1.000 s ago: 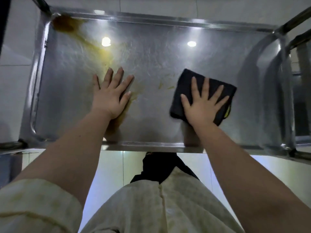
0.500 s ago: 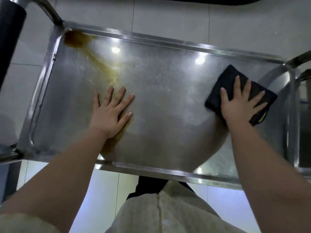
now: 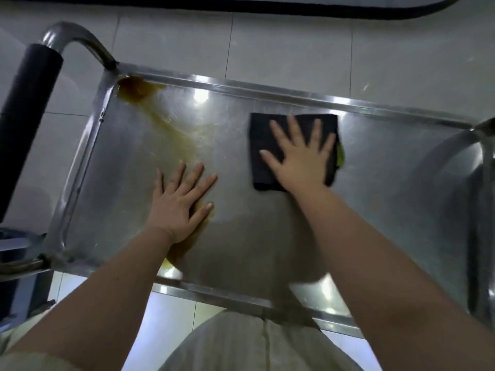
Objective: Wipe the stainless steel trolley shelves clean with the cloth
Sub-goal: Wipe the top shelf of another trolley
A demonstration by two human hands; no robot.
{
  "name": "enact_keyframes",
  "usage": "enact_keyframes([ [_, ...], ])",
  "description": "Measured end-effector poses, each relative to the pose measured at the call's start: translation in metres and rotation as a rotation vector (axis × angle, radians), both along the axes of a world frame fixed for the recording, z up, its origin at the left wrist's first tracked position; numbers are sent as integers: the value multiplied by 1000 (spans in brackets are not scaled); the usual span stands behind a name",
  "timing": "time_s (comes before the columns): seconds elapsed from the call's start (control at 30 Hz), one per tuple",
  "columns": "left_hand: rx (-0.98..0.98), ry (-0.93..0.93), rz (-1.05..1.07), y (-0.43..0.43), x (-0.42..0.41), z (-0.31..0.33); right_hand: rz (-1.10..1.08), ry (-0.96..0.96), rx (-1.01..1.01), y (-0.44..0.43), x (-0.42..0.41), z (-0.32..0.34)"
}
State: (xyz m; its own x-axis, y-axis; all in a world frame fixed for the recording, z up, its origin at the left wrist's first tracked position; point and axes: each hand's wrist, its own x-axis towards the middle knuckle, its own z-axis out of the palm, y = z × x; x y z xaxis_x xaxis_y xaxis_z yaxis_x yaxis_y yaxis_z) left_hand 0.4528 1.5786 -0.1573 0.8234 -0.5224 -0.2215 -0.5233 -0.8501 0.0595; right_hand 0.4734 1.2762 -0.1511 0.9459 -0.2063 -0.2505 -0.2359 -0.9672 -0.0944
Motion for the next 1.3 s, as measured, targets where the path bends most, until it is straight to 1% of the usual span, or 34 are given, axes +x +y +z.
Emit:
enact_keyframes([
  [0.07, 7, -13, -1, -2, 0, 1, -179, 3, -28, -65, -19, 0],
  [0.13, 7, -9, 0, -3, 1, 0, -372, 50, -28, -115, -36, 7],
  [0.2, 14, -8, 0, -4, 1, -1, -526, 94, -31, -127, -36, 12],
  [0.23, 19, -8, -1, -4, 1, -2, -564, 93, -26, -119, -29, 12],
  [0.27, 22, -7, -3, -3, 1, -2, -563, 82, -24, -104, -18, 12],
  [0.3, 23, -7, -3, -3, 2, -3, -517, 68, -26, -84, -4, 10],
  [0.43, 33, -5, -6, -2, 2, -2, -218, 50, 10, 23, 56, 8],
  [0.5, 24, -1, 7, -1, 3, -2, -89, 58, 16, 66, 72, 8],
  [0.57, 7, 5, 16, 0, 4, -2, -11, 61, 24, 79, 79, 6],
  [0.67, -4, 25, 7, -1, 7, 0, -1, 29, 23, 43, 67, 4],
  [0.73, -21, 37, 6, -2, 8, 1, -135, 15, -5, -4, 44, 1],
  [0.8, -29, 35, -1, -4, 8, 3, -342, 15, -35, -60, 13, 1],
  [0.87, -41, 35, -10, -5, 9, 3, -561, 41, -22, -105, -16, 7],
  [0.93, -48, 29, -11, -6, 9, 3, -713, 56, -2, -121, -26, 12],
  [1.0, -48, 25, -14, -5, 9, 3, -777, 49, 0, -107, -15, 12],
  [1.07, -51, 28, -20, -4, 9, 2, -756, 27, -3, -76, 12, 9],
  [1.1, -53, 34, -24, -4, 10, 2, -703, 16, -8, -57, 28, 6],
  [1.23, -63, 38, -23, -5, 12, -1, -350, 18, -24, 32, 82, -1],
  [1.3, -74, 38, -19, -5, 13, -2, -246, 23, -26, 56, 89, -2],
])
